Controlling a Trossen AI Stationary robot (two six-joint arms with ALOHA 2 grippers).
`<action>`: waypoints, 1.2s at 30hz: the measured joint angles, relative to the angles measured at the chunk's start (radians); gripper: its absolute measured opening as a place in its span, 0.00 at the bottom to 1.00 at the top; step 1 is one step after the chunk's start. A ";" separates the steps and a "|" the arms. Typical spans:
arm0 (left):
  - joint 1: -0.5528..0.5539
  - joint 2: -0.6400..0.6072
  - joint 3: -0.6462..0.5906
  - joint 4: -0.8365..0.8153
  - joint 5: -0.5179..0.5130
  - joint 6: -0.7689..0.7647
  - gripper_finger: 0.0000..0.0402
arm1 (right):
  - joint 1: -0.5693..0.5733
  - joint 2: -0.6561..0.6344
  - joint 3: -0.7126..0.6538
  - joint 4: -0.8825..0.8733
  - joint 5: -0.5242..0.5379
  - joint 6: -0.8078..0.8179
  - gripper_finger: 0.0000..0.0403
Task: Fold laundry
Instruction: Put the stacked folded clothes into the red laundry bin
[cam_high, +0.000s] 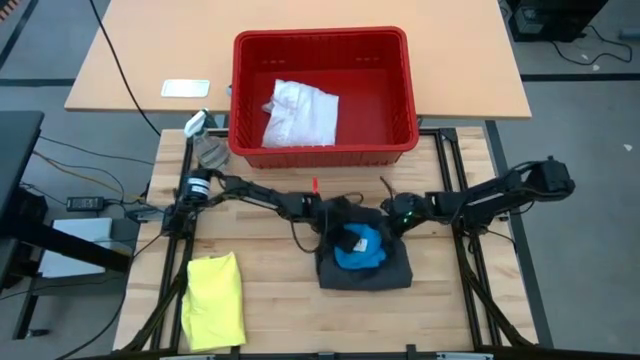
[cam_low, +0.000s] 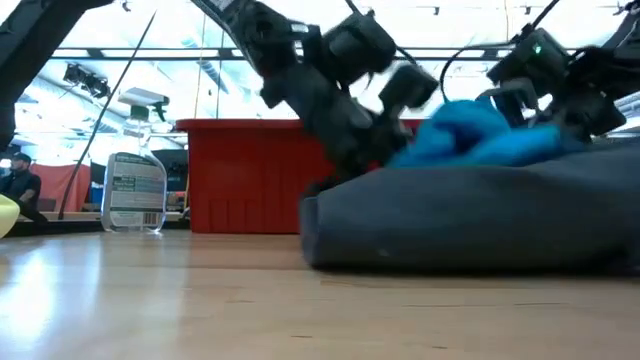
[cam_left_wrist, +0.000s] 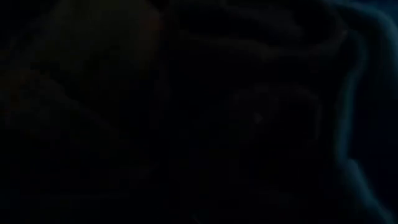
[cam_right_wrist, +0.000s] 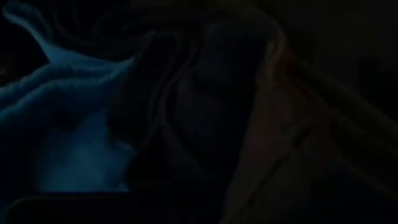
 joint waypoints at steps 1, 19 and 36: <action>0.008 -0.027 0.000 -0.016 0.001 0.004 0.20 | -0.011 -0.031 0.000 0.006 -0.010 0.010 0.24; 0.183 -0.521 0.008 -0.181 0.007 0.018 0.20 | -0.324 -0.189 0.479 -0.139 -0.292 -0.030 0.24; 0.778 -0.559 0.226 -0.395 0.031 0.434 0.20 | -0.702 0.542 1.419 -0.308 -0.363 -0.377 0.24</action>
